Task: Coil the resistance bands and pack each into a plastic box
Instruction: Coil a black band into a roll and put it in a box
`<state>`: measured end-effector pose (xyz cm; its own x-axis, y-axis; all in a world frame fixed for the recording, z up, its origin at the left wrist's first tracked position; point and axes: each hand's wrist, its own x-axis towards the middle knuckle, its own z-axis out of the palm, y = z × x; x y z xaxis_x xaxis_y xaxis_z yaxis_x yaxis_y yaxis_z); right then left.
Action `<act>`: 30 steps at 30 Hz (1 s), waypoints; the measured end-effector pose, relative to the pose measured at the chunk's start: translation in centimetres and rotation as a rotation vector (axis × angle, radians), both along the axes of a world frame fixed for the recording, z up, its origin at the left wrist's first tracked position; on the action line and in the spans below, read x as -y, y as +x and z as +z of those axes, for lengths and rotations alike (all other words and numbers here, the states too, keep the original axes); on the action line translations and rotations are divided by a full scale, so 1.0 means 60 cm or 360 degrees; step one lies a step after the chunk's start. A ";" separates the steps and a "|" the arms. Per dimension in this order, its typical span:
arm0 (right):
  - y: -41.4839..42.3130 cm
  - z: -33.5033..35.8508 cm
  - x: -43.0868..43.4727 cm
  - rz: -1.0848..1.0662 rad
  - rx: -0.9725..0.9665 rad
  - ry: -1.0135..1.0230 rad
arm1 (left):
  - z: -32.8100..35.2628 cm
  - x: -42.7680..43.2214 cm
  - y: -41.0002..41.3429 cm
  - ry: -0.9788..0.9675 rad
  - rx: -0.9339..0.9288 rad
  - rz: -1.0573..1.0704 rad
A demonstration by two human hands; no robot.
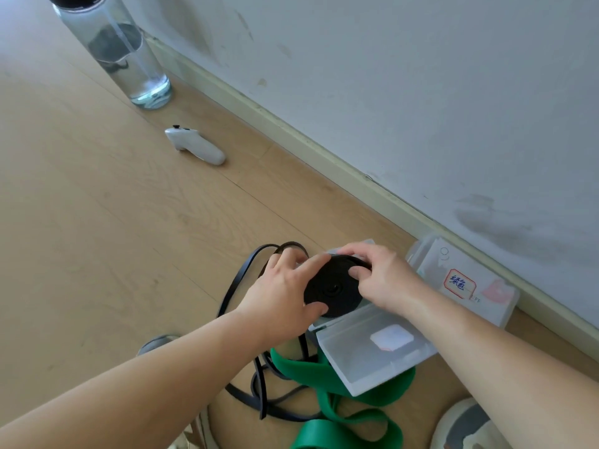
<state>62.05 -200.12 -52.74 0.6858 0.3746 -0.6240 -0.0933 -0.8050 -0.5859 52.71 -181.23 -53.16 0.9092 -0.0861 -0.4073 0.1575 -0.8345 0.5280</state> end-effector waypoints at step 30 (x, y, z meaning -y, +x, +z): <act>0.019 -0.013 -0.020 -0.0309 0.0579 -0.0075 | -0.026 0.003 0.140 -0.0320 0.0359 0.0274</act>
